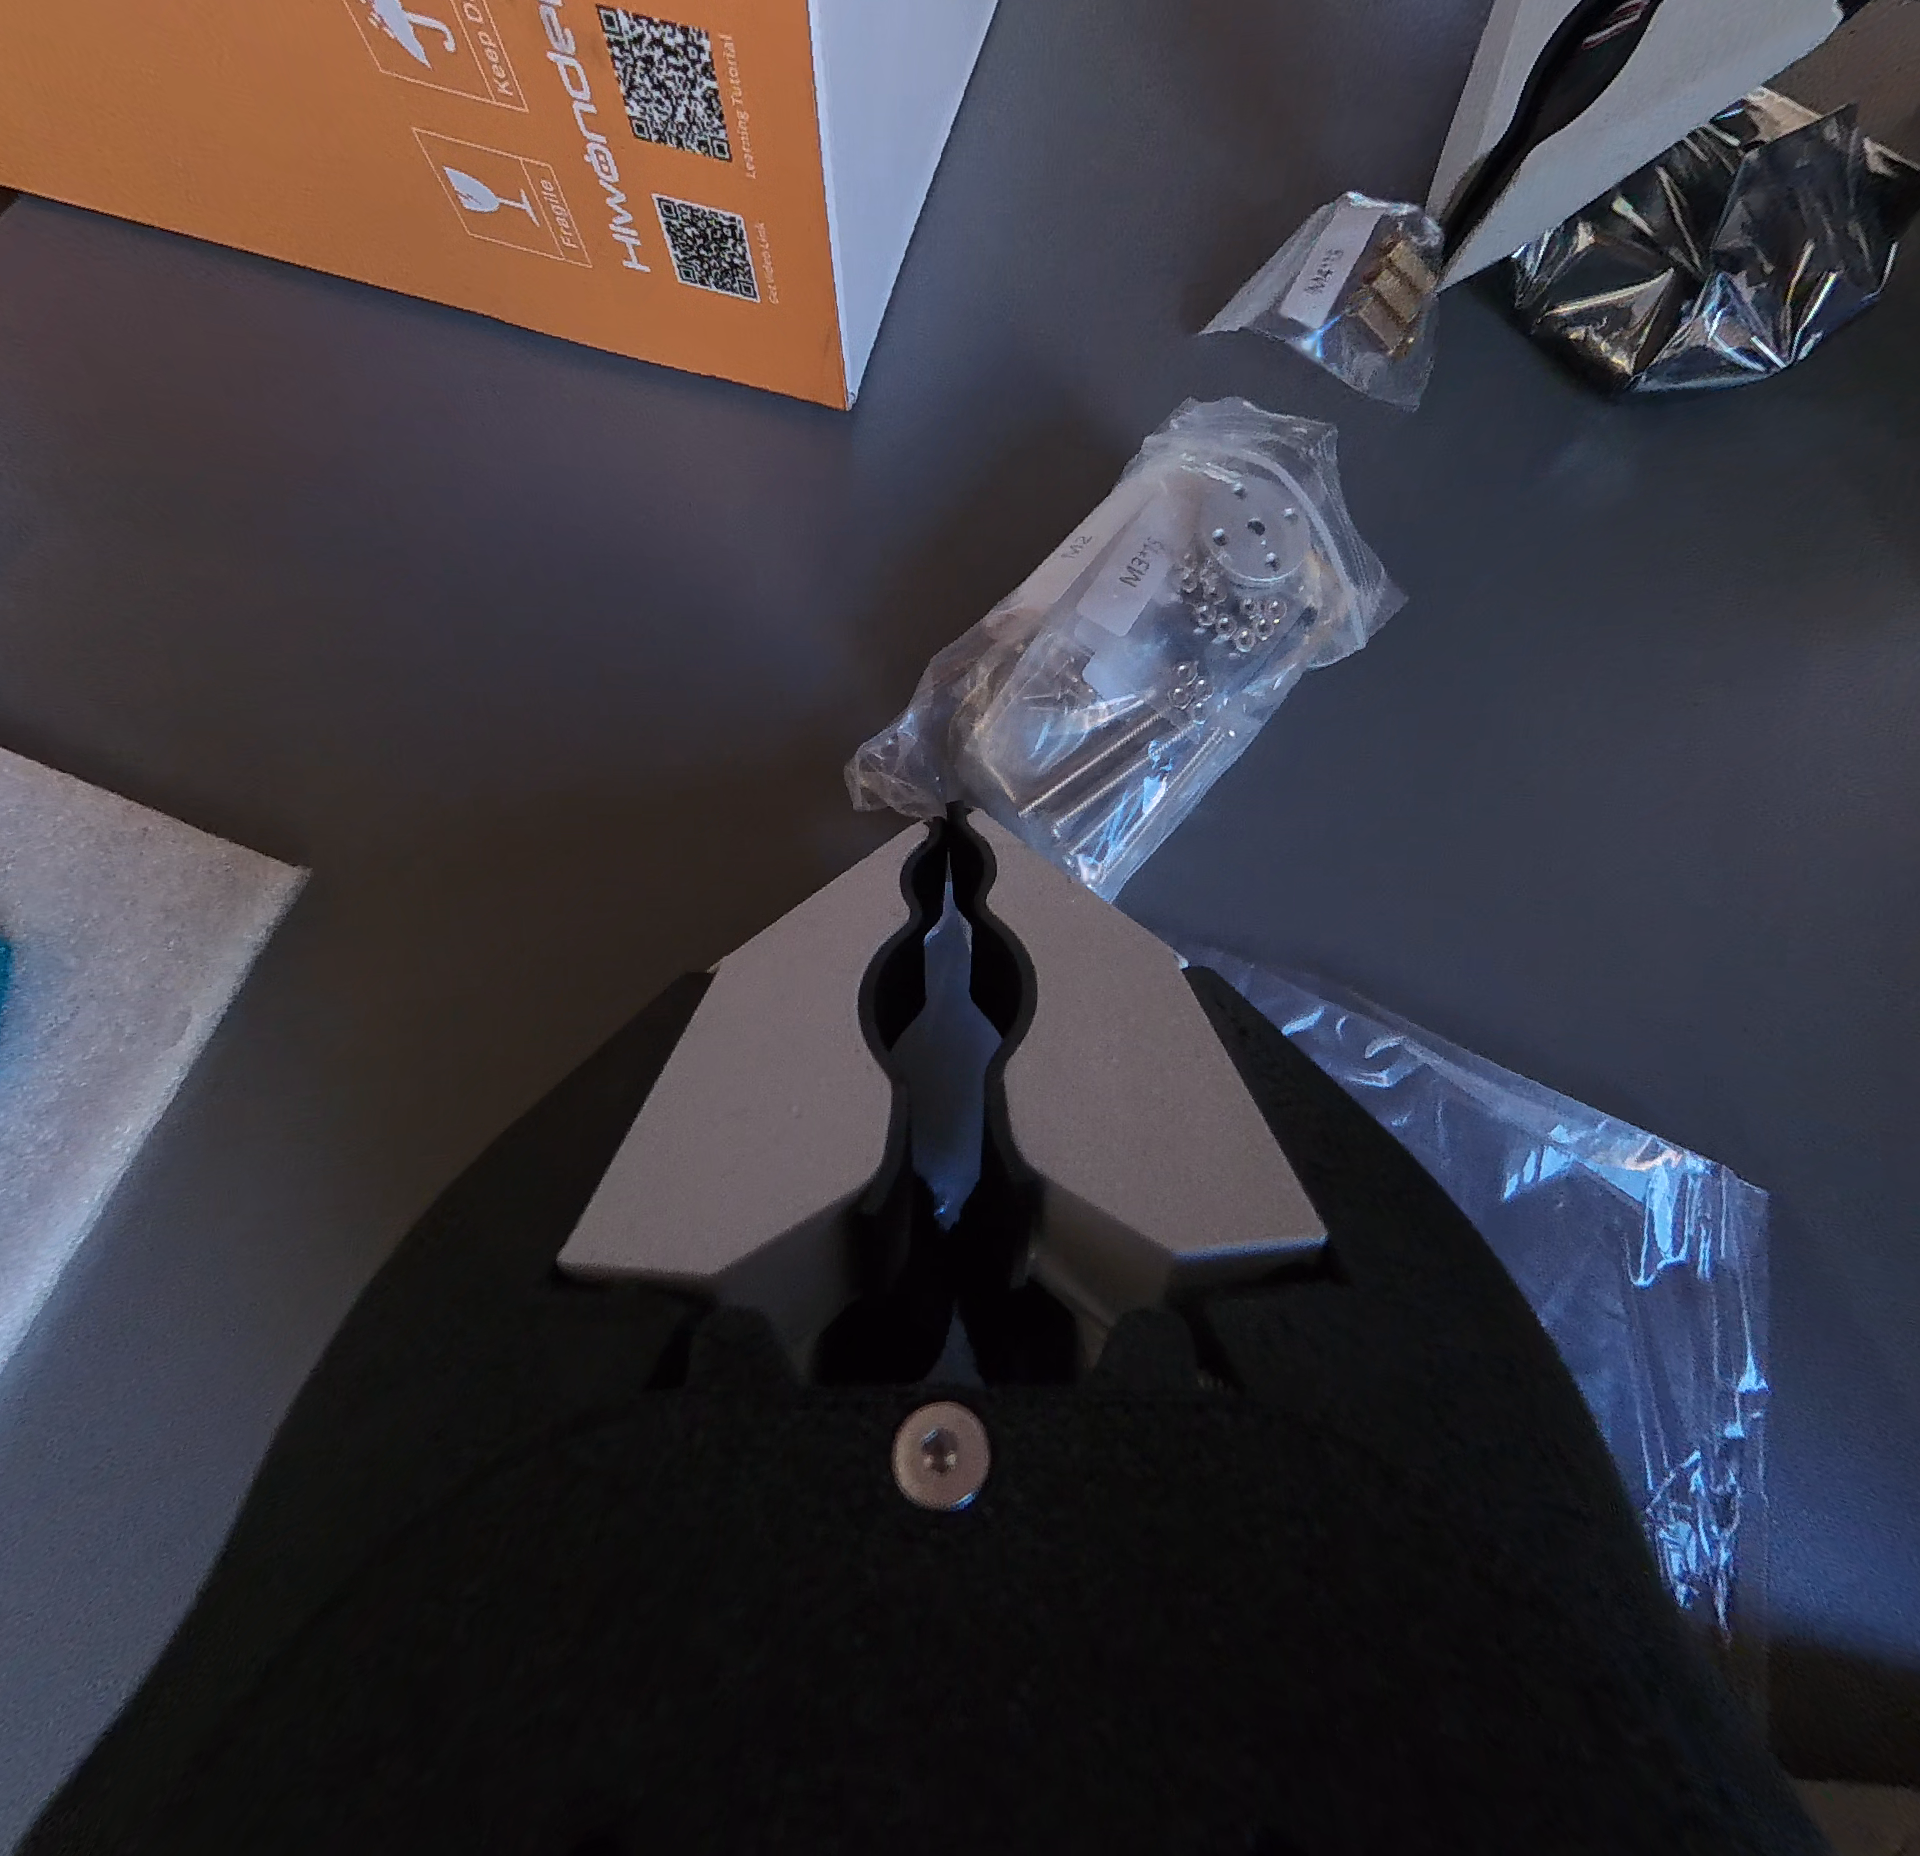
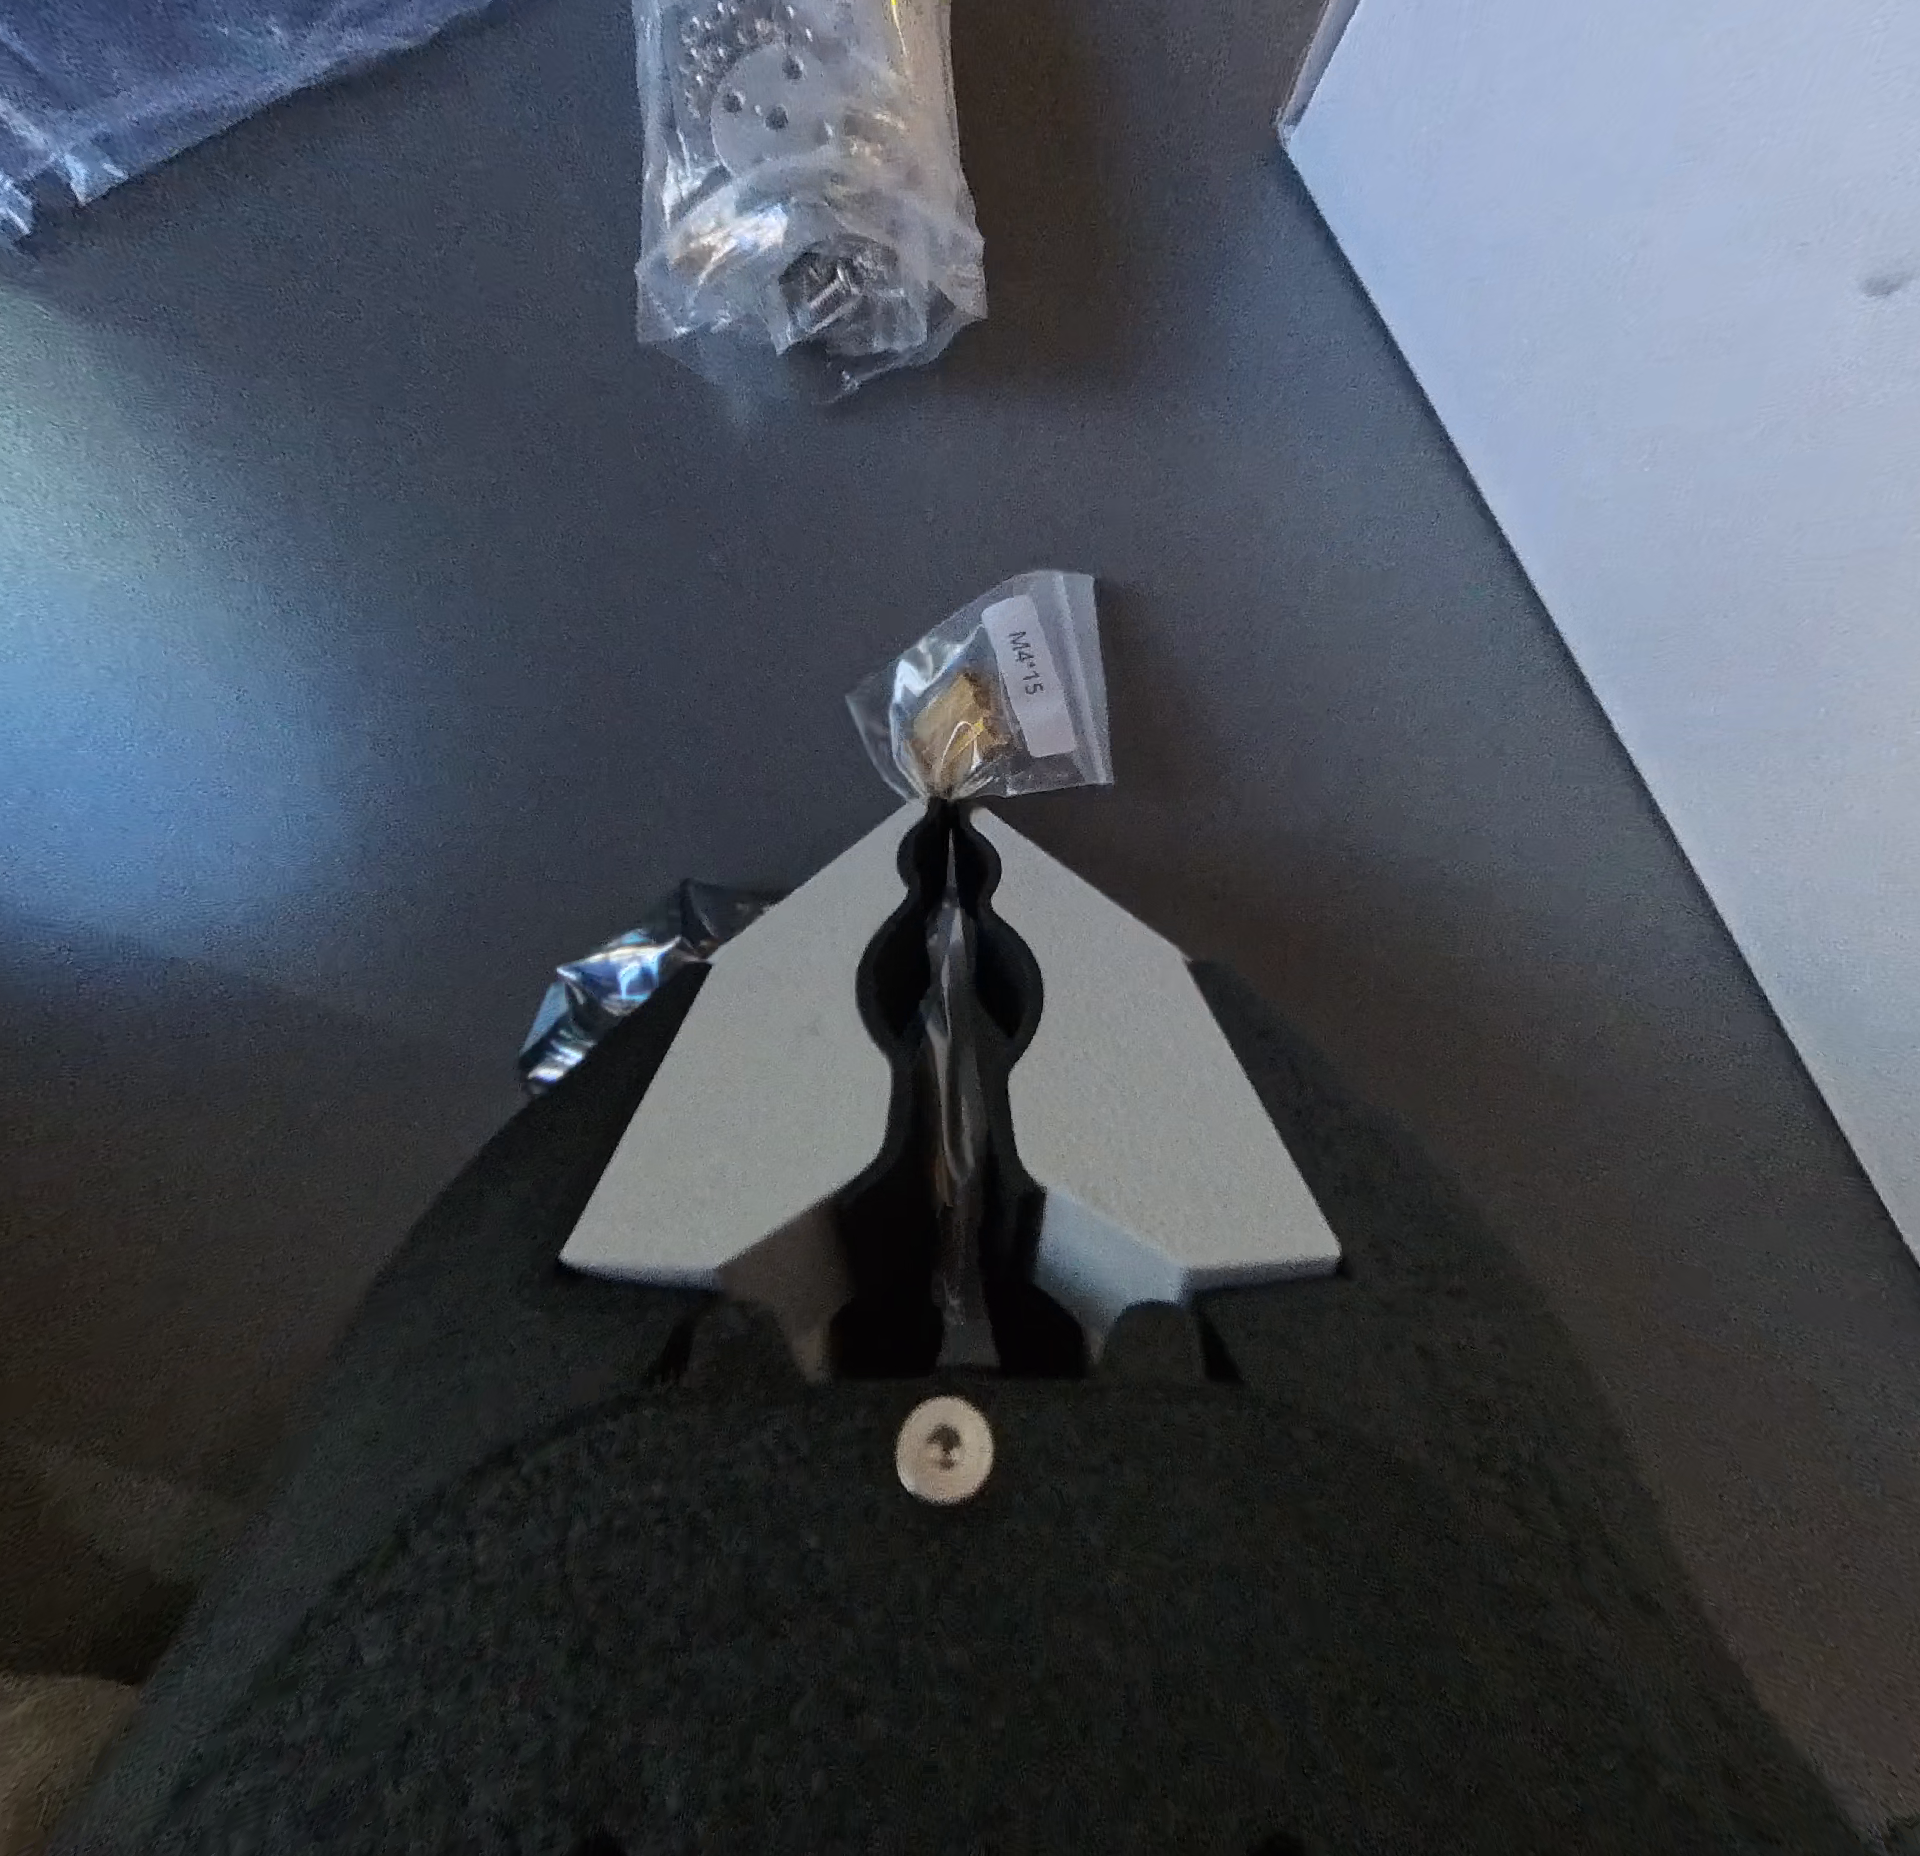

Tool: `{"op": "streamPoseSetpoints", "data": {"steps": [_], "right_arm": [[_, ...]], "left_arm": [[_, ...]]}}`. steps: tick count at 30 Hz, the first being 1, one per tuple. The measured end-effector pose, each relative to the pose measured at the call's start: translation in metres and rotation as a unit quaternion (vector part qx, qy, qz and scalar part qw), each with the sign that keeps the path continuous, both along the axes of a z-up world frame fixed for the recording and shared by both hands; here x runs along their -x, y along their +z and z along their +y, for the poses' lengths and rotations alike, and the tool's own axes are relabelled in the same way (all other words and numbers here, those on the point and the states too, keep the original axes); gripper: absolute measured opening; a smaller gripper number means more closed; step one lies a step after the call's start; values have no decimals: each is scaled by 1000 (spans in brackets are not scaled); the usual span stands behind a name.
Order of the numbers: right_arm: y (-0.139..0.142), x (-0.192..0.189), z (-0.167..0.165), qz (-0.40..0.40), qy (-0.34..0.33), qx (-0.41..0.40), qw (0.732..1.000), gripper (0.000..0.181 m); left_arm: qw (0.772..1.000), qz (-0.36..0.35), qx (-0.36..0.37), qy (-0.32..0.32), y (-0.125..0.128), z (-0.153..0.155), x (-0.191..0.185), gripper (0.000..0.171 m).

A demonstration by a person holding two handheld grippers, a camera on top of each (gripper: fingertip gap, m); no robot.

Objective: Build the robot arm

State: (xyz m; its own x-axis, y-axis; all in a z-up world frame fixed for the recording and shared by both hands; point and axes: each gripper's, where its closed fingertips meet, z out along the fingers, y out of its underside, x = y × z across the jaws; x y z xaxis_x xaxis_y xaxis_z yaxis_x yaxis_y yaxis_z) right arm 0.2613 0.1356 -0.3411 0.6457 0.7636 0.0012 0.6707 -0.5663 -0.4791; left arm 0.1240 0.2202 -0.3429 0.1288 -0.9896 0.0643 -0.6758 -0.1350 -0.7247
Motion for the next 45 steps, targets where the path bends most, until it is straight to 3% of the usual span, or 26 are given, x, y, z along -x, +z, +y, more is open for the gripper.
{"op": "streamPoseSetpoints", "data": {"steps": [3, 6, 9, 13, 16, 19, 25, 30, 32, 35, 38, 41, 45], "right_arm": [[2, -10, -3, -16, -5, -6, 1000, 2], [10, -17, 1, -21, -18, -27, 999, 16], [19, -13, 4, 5, -14, -46, 999, 16], [14, -2, 14, 18, -18, -49, 998, 36], [-2, -7, 19, -38, -16, -55, 998, 33], [-4, -6, 18, -39, -14, -53, 998, 14], [9, -16, 18, -55, -17, -73, 996, 6], [68, -46, 7, -79, -41, -121, 989, 6], [84, -79, 5, -131, -56, -125, 982, 6], [81, -128, -5, -171, -80, -55, 980, 6], [71, -149, -13, -172, -90, -12, 981, 6], [85, -130, -10, -143, -88, -47, 985, 5], [125, -65, 21, -64, -69, -114, 989, 5]], "left_arm": [[1000, -3, 2, 2, 0, 0, -1, 0], [1000, -4, 3, 3, 0, 0, -1, 0], [1000, -2, 3, 3, 0, 0, -1, 0], [1000, 1, 1, 2, -1, 0, -1, 0], [1000, 2, -2, 3, -1, -1, -2, 0], [1000, 3, -5, 3, 0, -1, -2, 0], [1000, 2, -9, 4, 0, -2, -2, 0], [1000, -7, -1, 4, 0, -3, -2, 0], [1000, -12, 4, 3, 0, -3, -3, 0], [1000, -13, 6, -3, 0, -5, -4, 0], [1000, -7, -2, -4, 0, -6, -5, 0], [1000, -2, -1, -5, 0, -11, -7, 0], [1000, 10, 17, -4, 3, -35, -17, 0]]}}
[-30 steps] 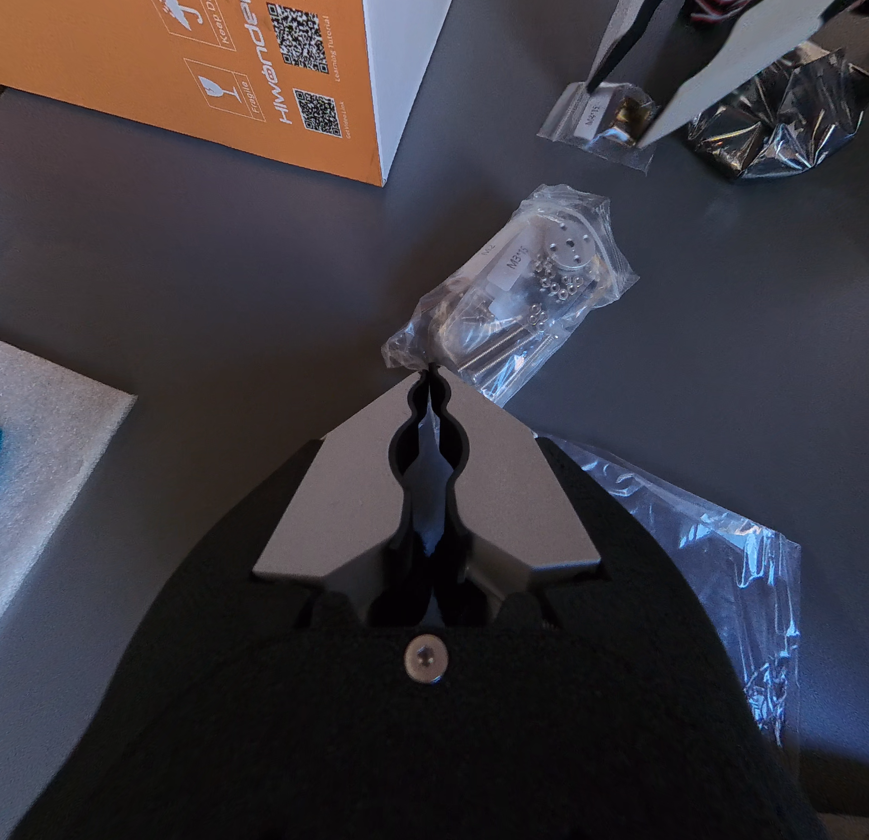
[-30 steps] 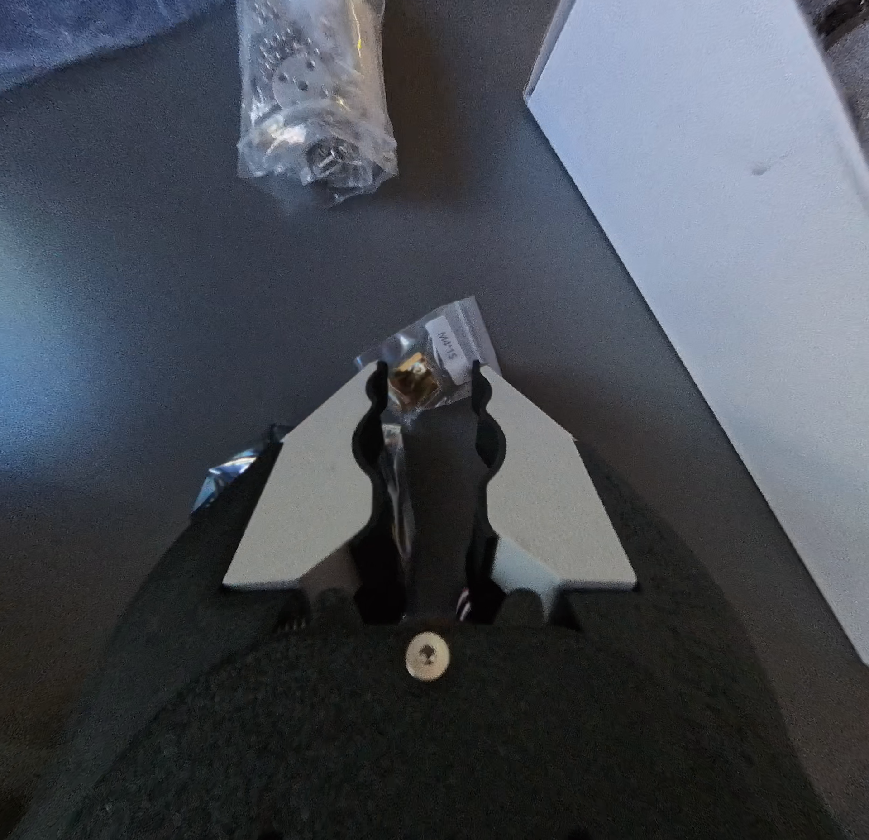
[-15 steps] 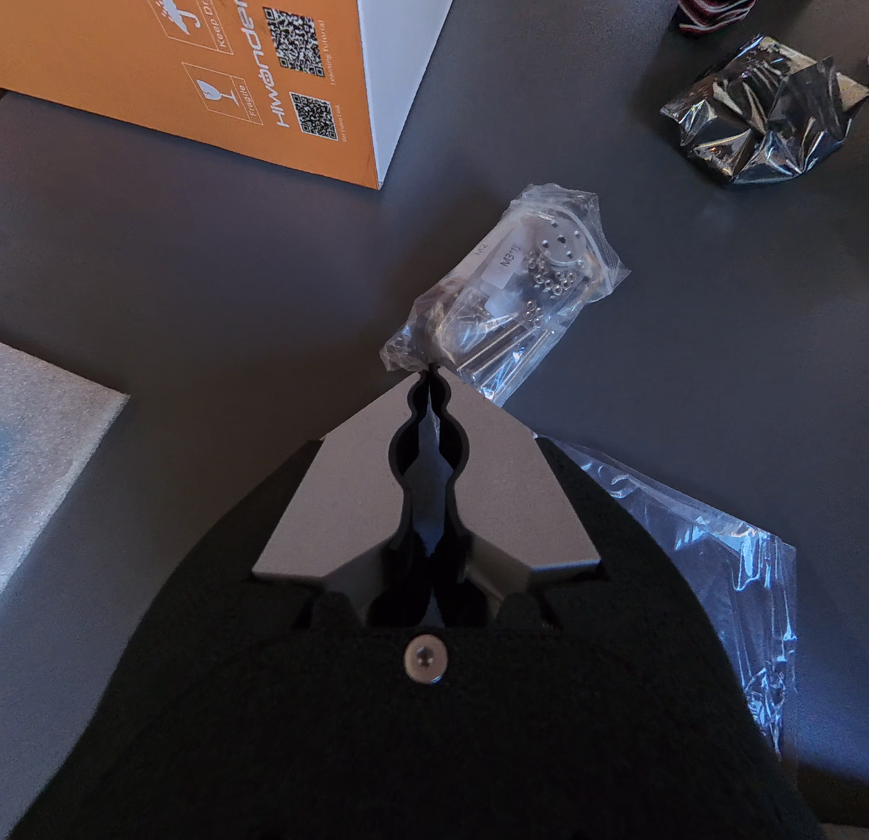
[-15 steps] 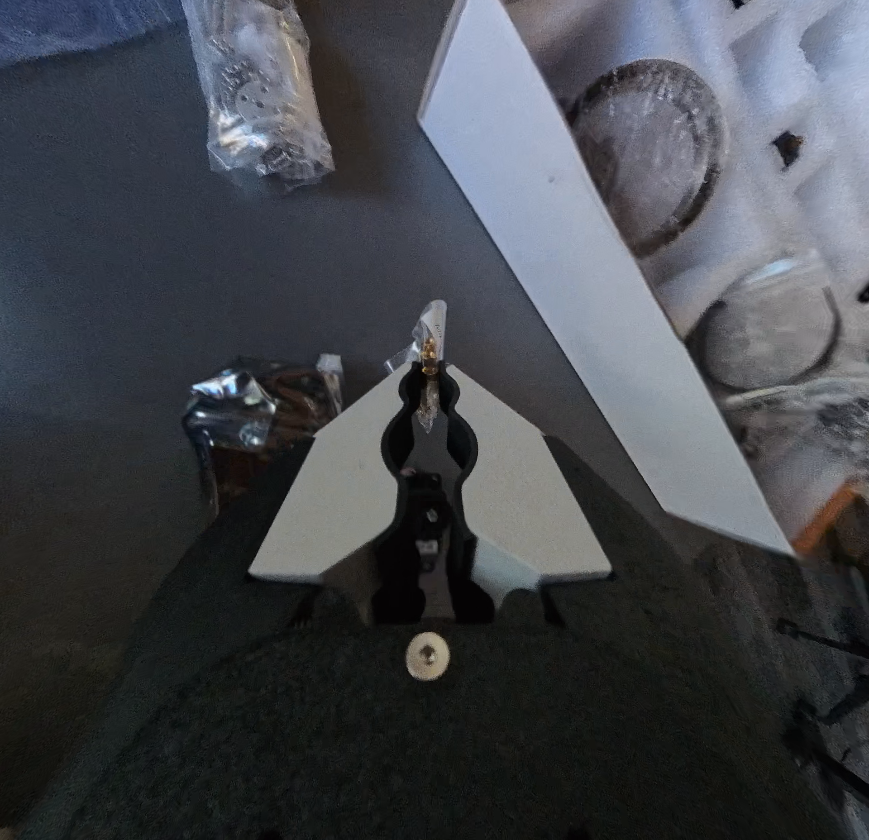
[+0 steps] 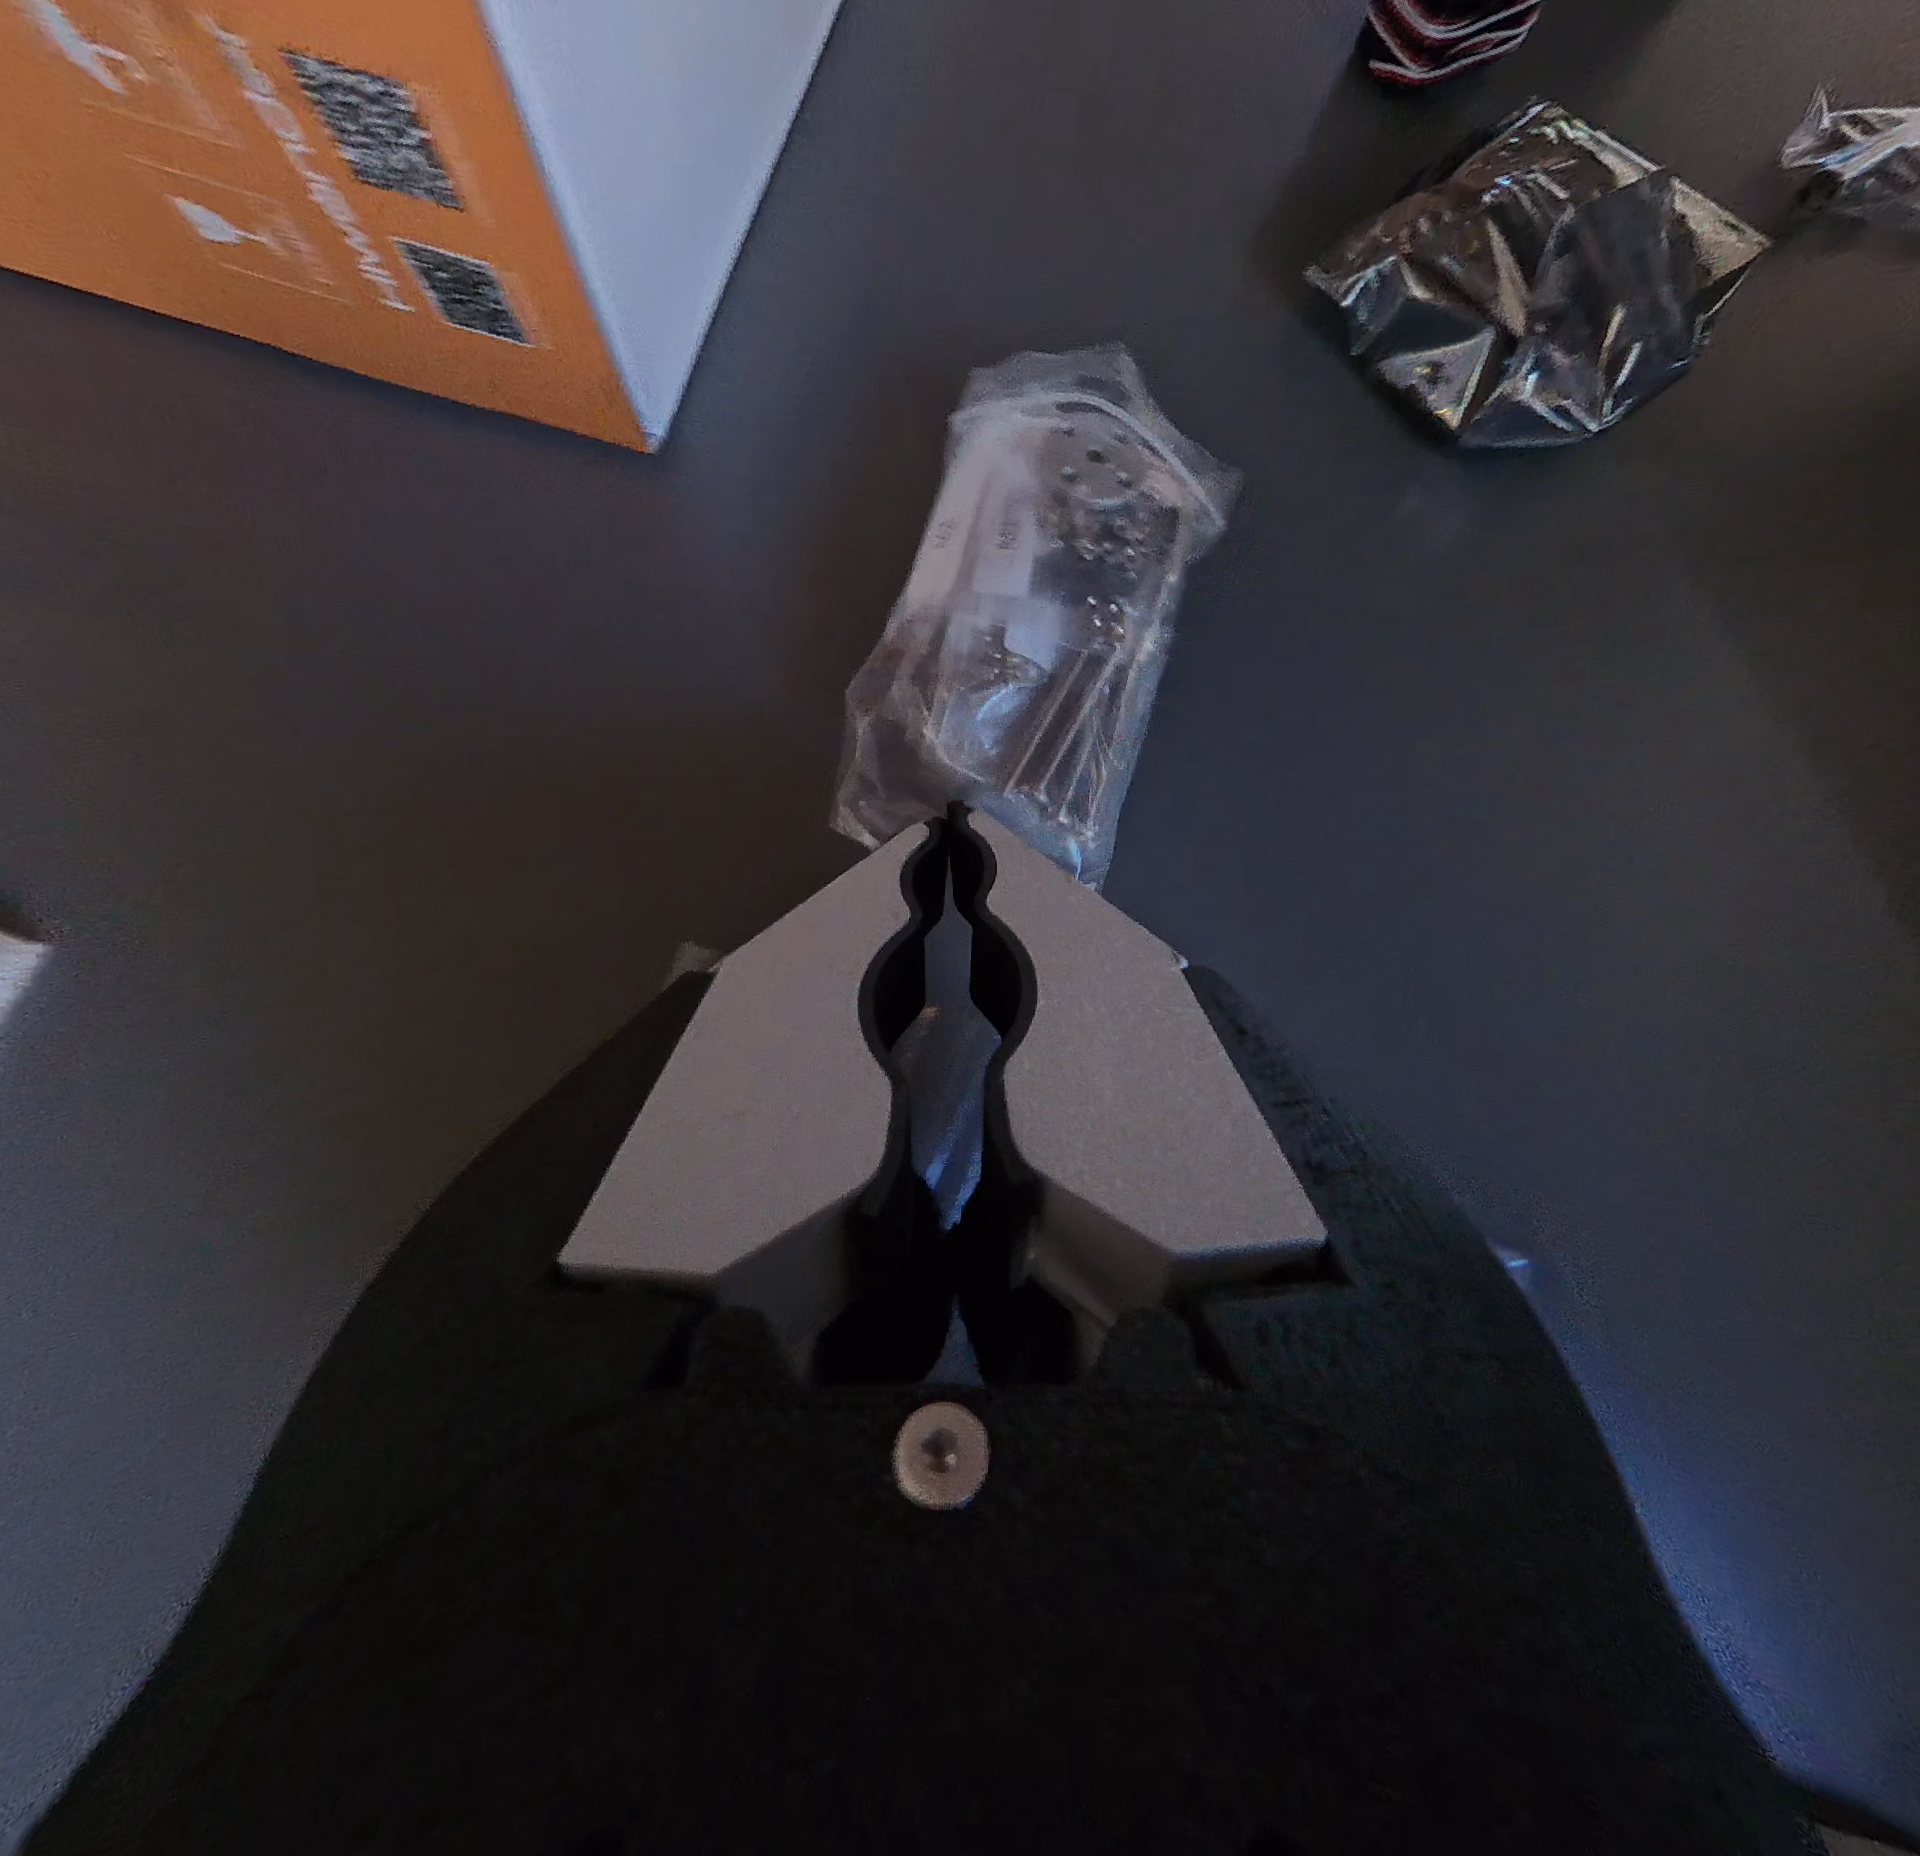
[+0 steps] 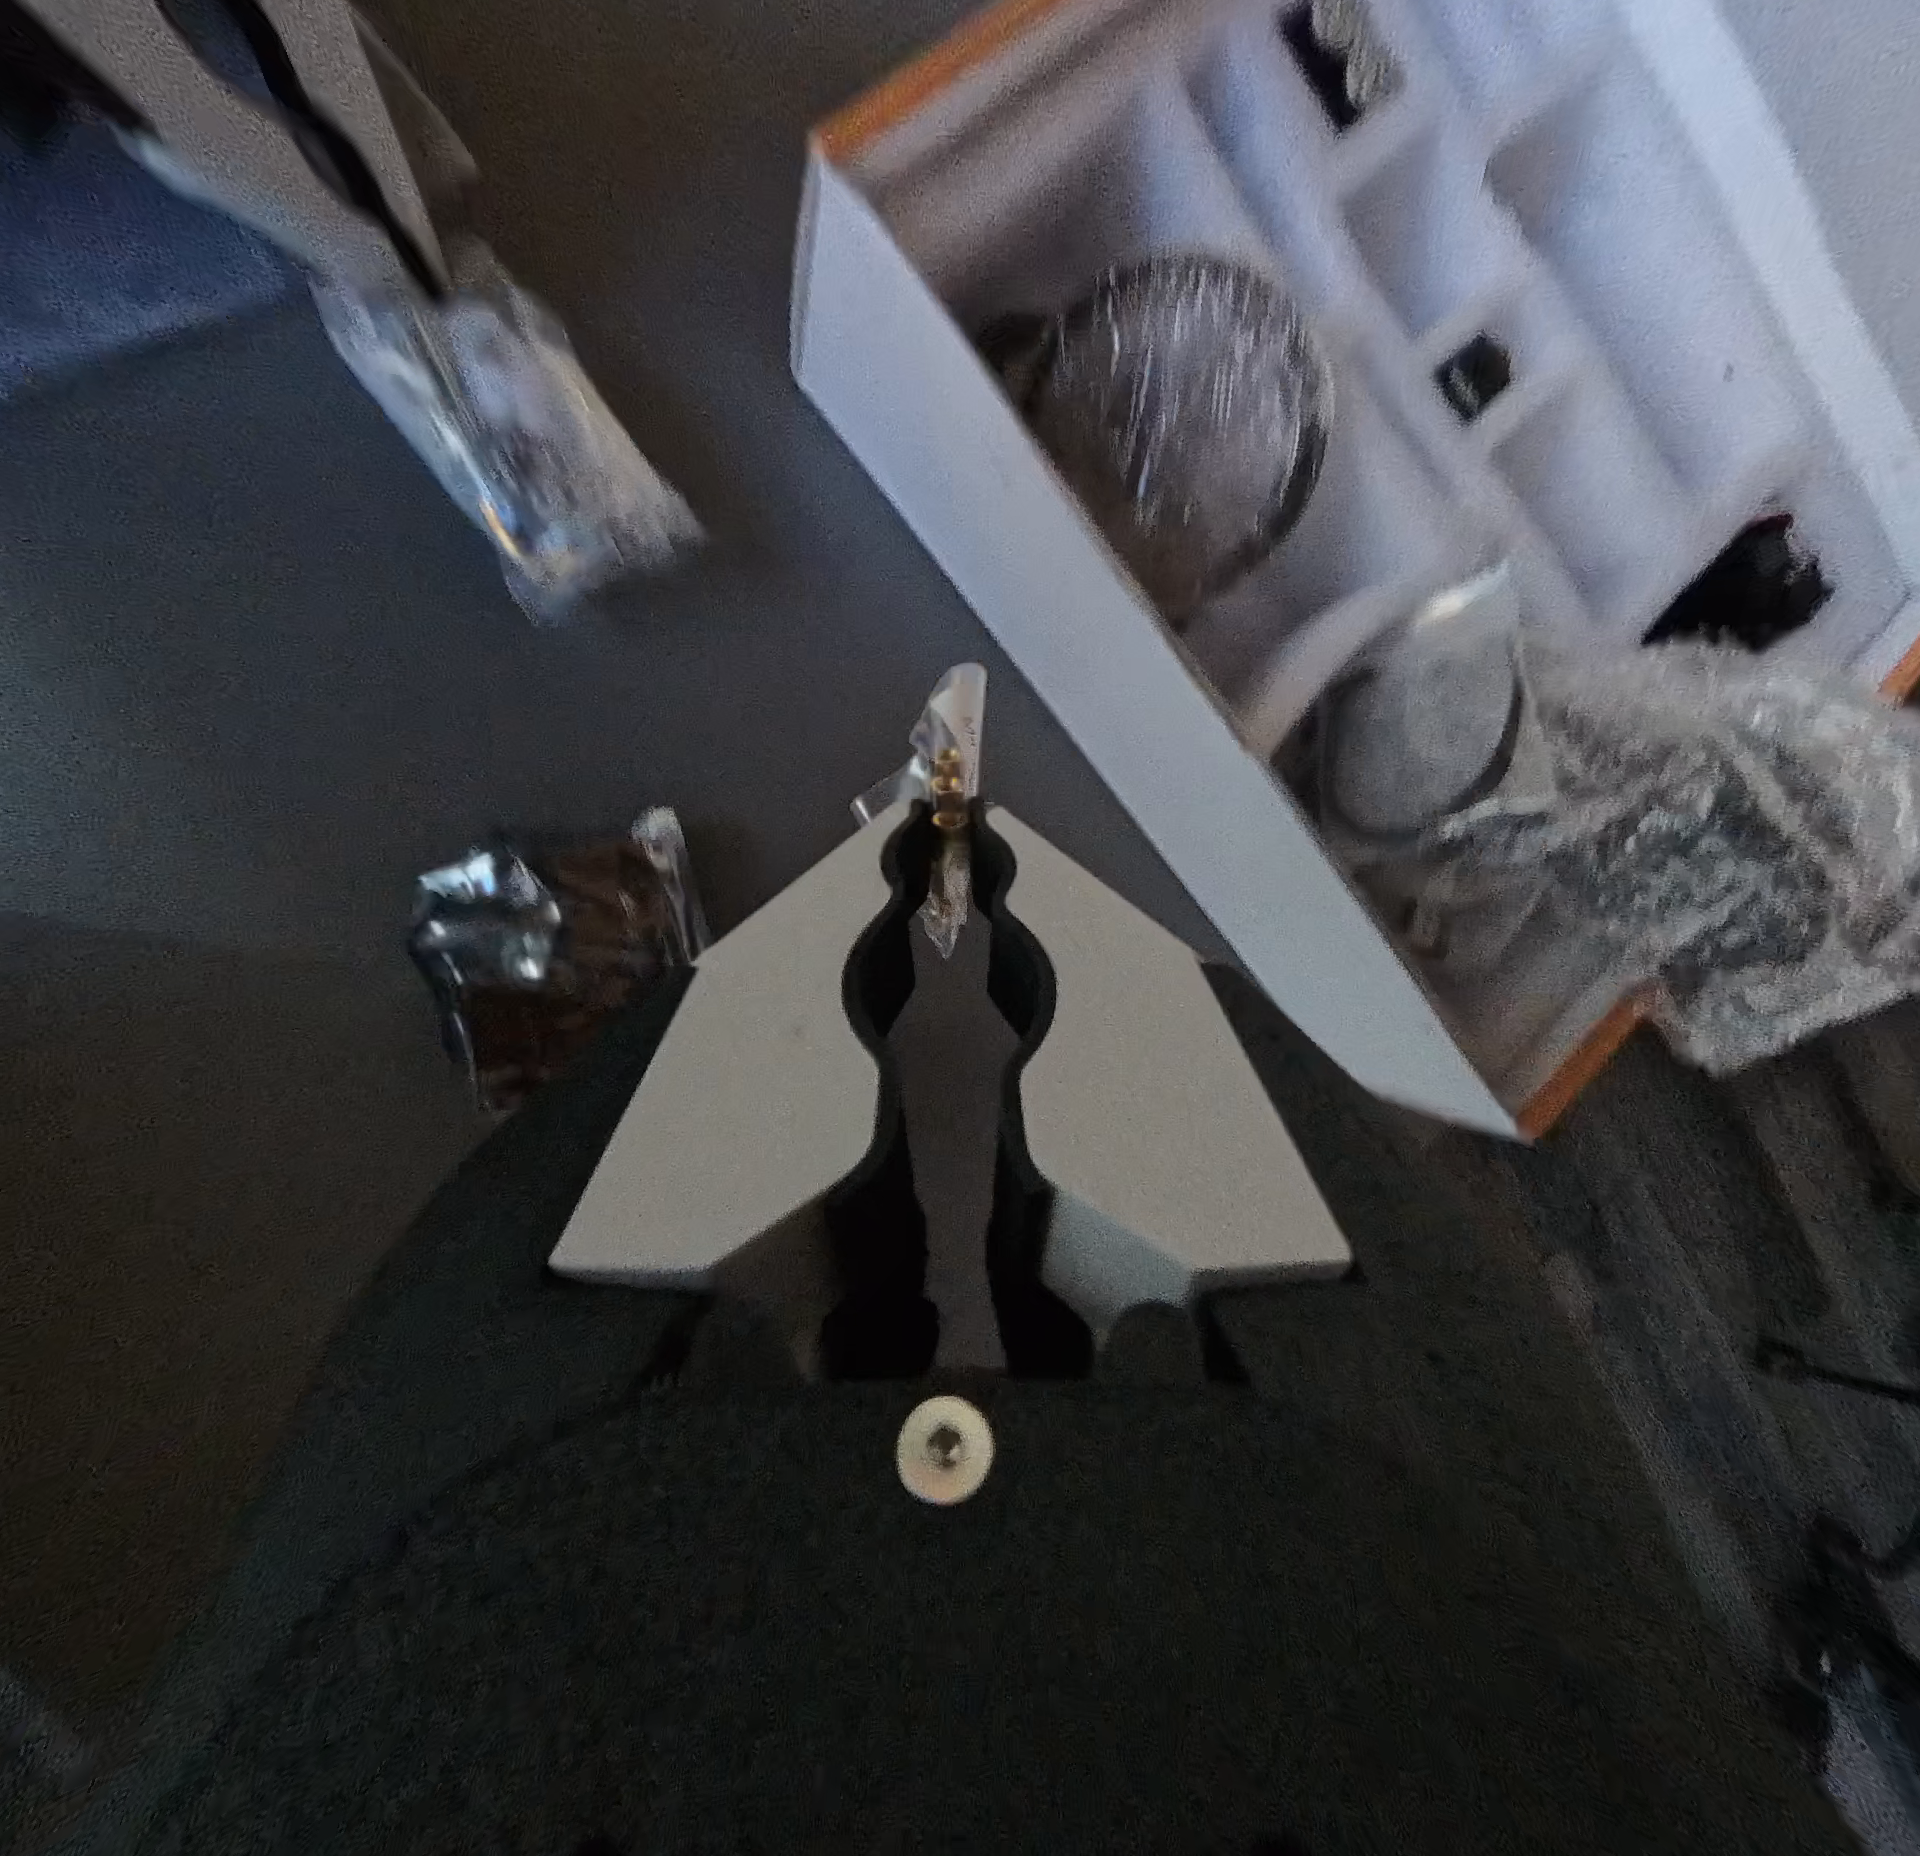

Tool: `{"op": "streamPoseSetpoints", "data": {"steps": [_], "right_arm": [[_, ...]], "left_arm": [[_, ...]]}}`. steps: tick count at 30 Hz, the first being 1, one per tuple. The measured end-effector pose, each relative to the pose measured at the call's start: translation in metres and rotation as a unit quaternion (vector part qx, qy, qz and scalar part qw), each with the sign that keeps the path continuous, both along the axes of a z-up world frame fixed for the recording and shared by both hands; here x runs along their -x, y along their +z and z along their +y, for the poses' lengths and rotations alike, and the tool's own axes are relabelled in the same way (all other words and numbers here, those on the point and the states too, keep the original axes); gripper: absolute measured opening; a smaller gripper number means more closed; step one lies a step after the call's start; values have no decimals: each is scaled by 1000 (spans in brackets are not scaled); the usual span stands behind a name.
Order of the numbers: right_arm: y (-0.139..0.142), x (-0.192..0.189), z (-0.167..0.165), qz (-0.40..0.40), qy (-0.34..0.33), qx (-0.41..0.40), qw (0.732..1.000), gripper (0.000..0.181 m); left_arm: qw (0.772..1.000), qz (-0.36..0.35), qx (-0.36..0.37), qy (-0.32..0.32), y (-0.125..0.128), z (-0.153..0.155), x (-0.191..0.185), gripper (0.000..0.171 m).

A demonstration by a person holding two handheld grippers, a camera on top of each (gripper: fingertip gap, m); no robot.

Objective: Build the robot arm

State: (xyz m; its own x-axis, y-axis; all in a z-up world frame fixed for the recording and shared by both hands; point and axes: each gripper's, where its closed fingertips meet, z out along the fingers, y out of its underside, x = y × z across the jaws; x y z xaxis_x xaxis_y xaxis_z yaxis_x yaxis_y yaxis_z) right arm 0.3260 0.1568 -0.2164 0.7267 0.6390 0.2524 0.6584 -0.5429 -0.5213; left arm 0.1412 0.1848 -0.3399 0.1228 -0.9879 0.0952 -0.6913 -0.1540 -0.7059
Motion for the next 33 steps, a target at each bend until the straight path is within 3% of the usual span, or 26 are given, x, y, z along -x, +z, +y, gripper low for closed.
{"op": "streamPoseSetpoints", "data": {"steps": [4, 7, 10, 16, 20, 24, 27, 29, 33], "right_arm": [[26, 80, 51, 85, 56, -13, 995, 5], [16, 128, 101, 113, 71, 9, 991, 5], [-17, 154, 154, 64, 52, 47, 996, 5], [-90, 172, 219, -22, -3, 133, 991, 6], [-118, 180, 231, -15, -56, 187, 981, 5], [-123, 182, 229, -30, -58, 206, 976, 6], [-131, 178, 211, -48, -61, 253, 965, 28], [-115, 174, 208, -45, -57, 230, 970, 37], [-30, 161, 179, -15, 9, 121, 993, 41]], "left_arm": [[999, 33, -7, 18, 4, -30, -1, 0], [999, 40, -3, 29, 7, -53, 7, 0], [999, 30, 4, 35, 6, -73, 15, 0], [999, -4, 26, 36, 10, -94, 32, 0], [999, -10, 34, 28, 9, -100, 38, 0], [999, -14, 26, 21, 8, -102, 38, 0], [999, -22, 33, 22, 9, -101, 37, 0], [999, -26, 33, 23, 9, -101, 37, 0], [998, -39, 34, 28, 10, -100, 38, 0]]}}
